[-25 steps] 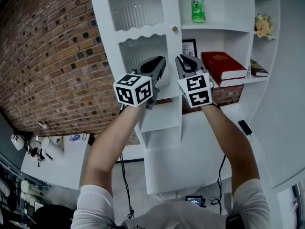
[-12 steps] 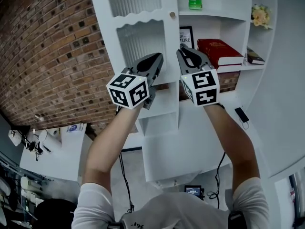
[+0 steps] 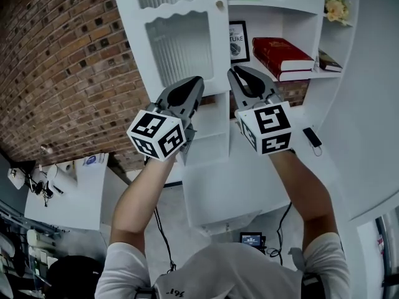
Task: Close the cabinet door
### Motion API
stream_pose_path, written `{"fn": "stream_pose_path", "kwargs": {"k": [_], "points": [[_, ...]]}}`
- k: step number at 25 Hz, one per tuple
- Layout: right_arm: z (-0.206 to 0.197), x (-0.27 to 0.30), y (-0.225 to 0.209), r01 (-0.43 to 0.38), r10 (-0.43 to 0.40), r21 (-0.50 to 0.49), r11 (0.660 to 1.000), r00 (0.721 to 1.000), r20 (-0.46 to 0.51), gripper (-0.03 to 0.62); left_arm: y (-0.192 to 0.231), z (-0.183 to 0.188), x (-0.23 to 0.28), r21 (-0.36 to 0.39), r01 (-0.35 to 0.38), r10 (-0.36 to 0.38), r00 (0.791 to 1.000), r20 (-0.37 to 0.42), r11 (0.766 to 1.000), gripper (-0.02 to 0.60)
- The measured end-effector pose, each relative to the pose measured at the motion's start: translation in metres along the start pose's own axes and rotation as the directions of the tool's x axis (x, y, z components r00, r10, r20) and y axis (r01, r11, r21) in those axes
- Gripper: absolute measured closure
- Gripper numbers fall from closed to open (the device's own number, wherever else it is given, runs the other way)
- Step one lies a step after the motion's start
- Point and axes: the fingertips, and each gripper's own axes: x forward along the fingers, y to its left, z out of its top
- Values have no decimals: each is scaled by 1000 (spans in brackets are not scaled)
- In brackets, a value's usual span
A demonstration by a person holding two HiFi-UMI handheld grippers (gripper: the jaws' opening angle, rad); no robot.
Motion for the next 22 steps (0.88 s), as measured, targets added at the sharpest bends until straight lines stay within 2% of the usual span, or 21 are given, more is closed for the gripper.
{"fn": "stream_pose_path", "kwargs": {"k": [7, 14, 22], "points": [[-20, -25, 17, -11, 12, 41, 999, 1000, -25, 536, -22, -19, -26, 9, 17, -17, 1000, -21, 1000, 574], [-39, -49, 34, -35, 38, 51, 998, 998, -54, 536, -37, -55, -44, -64, 27, -31, 997, -73, 998, 574], [-59, -66, 49, -50, 57, 83, 995, 994, -90, 536, -48, -73, -61, -109, 21, -31, 995, -90, 994, 574]]}}
